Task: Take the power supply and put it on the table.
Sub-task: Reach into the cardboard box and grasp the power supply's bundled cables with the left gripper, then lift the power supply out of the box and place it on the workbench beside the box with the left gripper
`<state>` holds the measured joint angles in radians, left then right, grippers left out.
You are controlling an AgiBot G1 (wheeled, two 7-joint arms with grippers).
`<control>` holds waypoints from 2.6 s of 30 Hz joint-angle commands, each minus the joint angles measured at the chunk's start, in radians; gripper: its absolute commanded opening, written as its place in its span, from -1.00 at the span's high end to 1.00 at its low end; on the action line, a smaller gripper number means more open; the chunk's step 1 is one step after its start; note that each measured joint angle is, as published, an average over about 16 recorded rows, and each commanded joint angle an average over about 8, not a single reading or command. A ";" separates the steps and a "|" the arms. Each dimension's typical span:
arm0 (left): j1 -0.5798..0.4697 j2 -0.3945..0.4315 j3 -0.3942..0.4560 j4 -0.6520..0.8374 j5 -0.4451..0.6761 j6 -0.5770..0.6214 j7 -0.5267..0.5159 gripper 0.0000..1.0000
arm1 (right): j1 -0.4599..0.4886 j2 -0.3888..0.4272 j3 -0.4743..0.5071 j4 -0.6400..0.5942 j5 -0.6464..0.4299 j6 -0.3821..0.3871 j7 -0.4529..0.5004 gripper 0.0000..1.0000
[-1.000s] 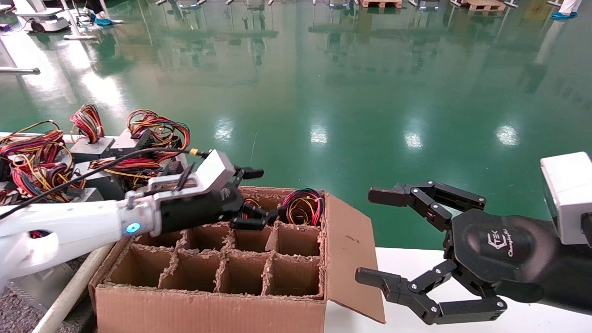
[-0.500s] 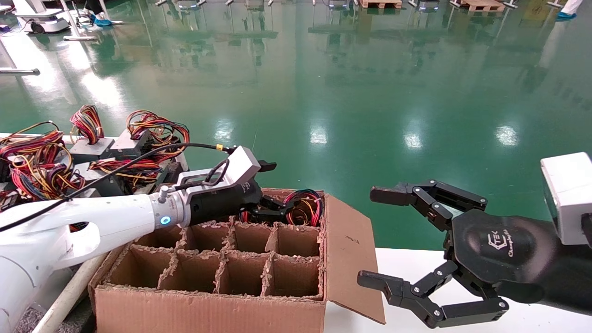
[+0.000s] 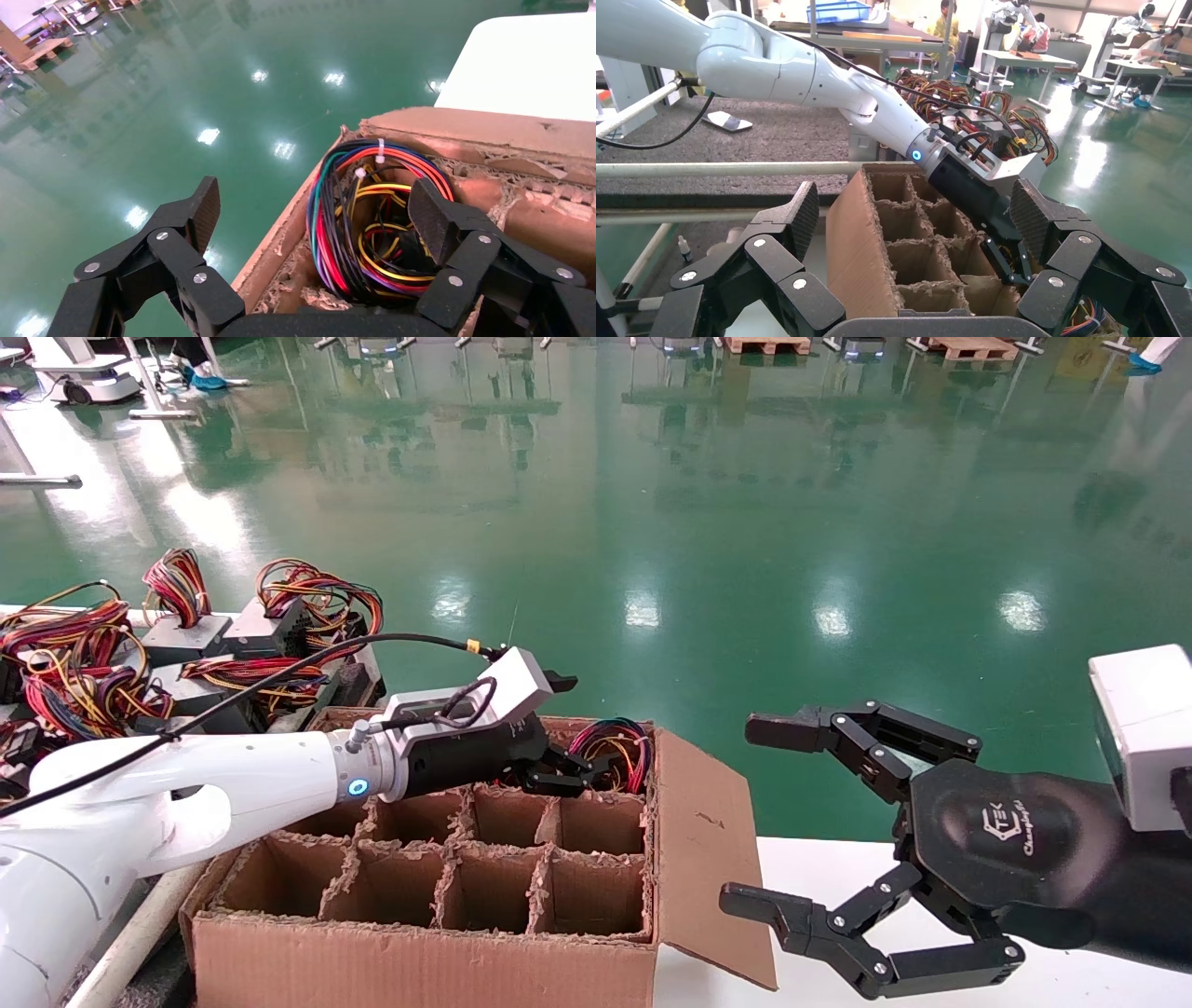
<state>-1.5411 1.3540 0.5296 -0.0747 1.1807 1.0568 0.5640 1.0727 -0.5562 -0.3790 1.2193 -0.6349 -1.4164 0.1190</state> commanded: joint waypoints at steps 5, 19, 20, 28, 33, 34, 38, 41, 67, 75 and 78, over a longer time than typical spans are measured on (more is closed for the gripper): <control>0.006 0.004 0.018 -0.027 0.010 -0.014 0.000 1.00 | 0.000 0.000 0.000 0.000 0.000 0.000 0.000 -1.00; 0.020 0.007 0.064 -0.072 0.002 -0.045 -0.013 1.00 | 0.000 0.000 0.000 0.000 0.000 0.000 0.000 -1.00; 0.020 0.007 0.067 -0.074 0.000 -0.047 -0.015 1.00 | 0.000 0.000 0.000 0.000 0.000 0.000 0.000 -1.00; 0.024 0.006 0.091 -0.085 -0.019 -0.061 -0.022 1.00 | 0.000 0.000 0.000 0.000 0.000 0.000 0.000 -1.00; 0.025 0.006 0.105 -0.086 -0.031 -0.067 -0.025 1.00 | 0.000 0.000 0.000 0.000 0.000 0.000 0.000 -1.00; 0.025 0.006 0.107 -0.086 -0.034 -0.069 -0.025 1.00 | 0.000 0.000 0.000 0.000 0.000 0.000 0.000 -1.00; 0.025 0.005 0.117 -0.087 -0.044 -0.072 -0.025 1.00 | 0.000 0.000 0.000 0.000 0.000 0.000 0.000 -1.00; 0.023 0.004 0.123 -0.087 -0.053 -0.075 -0.025 1.00 | 0.000 0.000 0.000 0.000 0.000 0.000 0.000 -1.00; -0.061 -0.009 0.102 -0.045 -0.179 -0.033 -0.050 1.00 | 0.000 0.000 0.000 0.000 0.000 0.000 0.000 -1.00; -0.108 -0.027 0.086 -0.027 -0.212 0.039 -0.057 1.00 | 0.000 0.000 0.000 0.000 0.000 0.000 0.000 -1.00; -0.130 -0.039 0.081 -0.021 -0.221 0.071 -0.056 1.00 | 0.000 0.000 0.000 0.000 0.000 0.000 0.000 -1.00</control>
<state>-1.6727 1.3128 0.6114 -0.0976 0.9614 1.1300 0.5093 1.0728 -0.5562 -0.3791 1.2193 -0.6348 -1.4164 0.1190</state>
